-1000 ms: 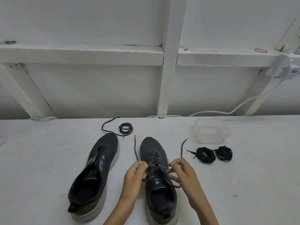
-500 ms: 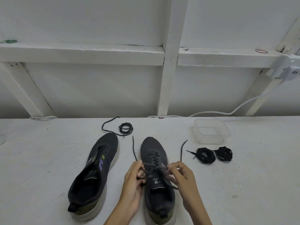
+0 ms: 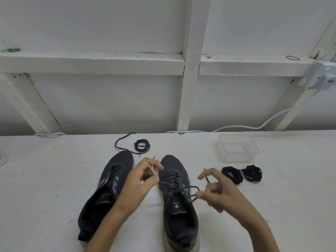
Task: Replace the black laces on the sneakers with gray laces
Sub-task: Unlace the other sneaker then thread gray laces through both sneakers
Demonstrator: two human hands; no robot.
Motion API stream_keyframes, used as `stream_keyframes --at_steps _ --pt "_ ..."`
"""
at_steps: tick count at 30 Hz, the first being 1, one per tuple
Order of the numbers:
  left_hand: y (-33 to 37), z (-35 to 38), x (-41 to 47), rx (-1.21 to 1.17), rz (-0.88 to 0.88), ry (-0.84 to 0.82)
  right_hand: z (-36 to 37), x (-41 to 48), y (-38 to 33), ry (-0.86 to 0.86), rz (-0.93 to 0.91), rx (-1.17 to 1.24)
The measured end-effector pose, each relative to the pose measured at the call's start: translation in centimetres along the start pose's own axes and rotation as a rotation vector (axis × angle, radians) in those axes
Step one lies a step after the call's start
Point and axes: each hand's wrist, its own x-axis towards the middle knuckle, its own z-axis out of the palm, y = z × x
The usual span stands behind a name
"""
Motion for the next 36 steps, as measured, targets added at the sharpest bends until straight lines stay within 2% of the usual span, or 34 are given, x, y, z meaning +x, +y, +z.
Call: stream_keyframes --at_steps 2,4,7,10,12,14,16,20,24,36 --pt "1.7 0.0 1.1 0.103 0.133 -0.064 0.5 1.0 -2.2 0.007 -0.086 -0.003" --pt "3.1 0.7 2.1 0.183 0.262 -0.108 1.9 2.1 -3.8 -0.056 -0.150 -0.096" --pt "3.7 2.2 2.5 0.252 0.375 -0.049 3.4 3.4 -4.8 -0.079 -0.196 -0.188" --pt "1.7 3.4 1.1 0.186 0.280 0.191 3.1 4.1 -5.4 -0.008 -0.189 -0.208" --pt "-0.3 4.3 -0.4 0.063 0.112 0.241 2.9 4.1 -5.6 0.025 -0.180 -0.172" --pt "-2.6 5.4 -1.2 -0.037 -0.038 0.142 2.8 4.1 -5.9 0.033 -0.172 -0.140" --pt "-4.6 6.0 -1.4 0.013 -0.097 0.054 2.9 4.0 -6.2 0.012 -0.183 -0.128" --pt "-5.8 6.2 -0.3 0.088 -0.126 0.032 3.5 3.9 -7.1 -0.011 -0.201 -0.083" --pt "-6.2 6.3 -0.5 0.111 -0.142 0.008 2.8 3.7 -8.9 0.045 -0.266 0.169" --pt "-6.3 6.2 -0.5 0.199 -0.164 -0.054 2.4 4.5 -11.8 0.109 -0.352 0.229"
